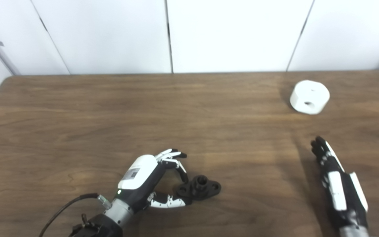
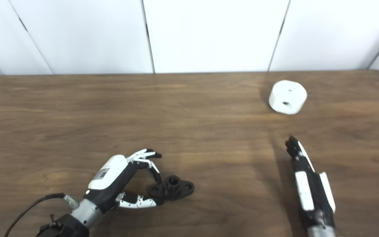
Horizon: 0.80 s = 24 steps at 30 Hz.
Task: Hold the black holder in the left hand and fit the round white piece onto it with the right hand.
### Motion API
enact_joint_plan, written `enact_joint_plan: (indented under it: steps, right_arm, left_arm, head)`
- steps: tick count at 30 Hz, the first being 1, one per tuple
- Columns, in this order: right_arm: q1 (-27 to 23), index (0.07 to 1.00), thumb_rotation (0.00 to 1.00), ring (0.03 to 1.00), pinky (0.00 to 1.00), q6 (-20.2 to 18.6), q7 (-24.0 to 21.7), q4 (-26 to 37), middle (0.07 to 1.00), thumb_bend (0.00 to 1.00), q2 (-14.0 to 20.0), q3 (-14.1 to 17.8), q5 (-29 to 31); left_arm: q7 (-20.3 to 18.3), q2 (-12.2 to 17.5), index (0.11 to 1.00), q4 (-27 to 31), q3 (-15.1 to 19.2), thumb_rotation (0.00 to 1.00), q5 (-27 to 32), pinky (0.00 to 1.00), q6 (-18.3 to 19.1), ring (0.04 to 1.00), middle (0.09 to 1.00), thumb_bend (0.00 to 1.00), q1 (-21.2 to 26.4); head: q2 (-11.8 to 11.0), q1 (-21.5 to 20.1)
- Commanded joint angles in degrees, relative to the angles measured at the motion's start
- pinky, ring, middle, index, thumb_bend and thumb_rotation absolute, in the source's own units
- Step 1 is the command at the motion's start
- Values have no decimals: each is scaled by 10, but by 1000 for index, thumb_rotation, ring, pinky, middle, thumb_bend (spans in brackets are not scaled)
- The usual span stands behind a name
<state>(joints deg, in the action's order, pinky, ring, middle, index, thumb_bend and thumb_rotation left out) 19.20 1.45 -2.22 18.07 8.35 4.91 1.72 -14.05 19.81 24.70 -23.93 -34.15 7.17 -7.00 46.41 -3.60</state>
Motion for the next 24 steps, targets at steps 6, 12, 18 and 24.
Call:
enact_joint_plan:
  steps: [6, 12, 18, 24]
  right_arm:
    - [0, 941, 1000, 961, 1000, -25, -7, 18, 937, 554, 0, -6, 4]
    - [0, 938, 1000, 948, 1000, -30, -9, 19, 930, 542, 8, -2, 6]
    - [2, 939, 1000, 950, 1000, -32, -12, 22, 933, 541, 14, 1, 17]
    - [3, 939, 1000, 951, 1000, -28, -12, 19, 931, 555, 18, 2, 19]
  left_arm:
    - [-24, 14, 489, -36, -25, 46, -51, 909, -23, 912, 847, 515, -20]
    - [-24, 11, 490, -53, -11, 46, -87, 919, -18, 918, 846, 515, -17]
    - [8, 9, 490, -83, -7, 46, -136, 895, -34, 896, 828, 517, -17]
    - [14, 1, 490, -80, -6, 49, -170, 886, -32, 889, 814, 518, -20]
  head:
    - [6, 2]
    - [6, 4]
    - [5, 10]
    - [1, 11]
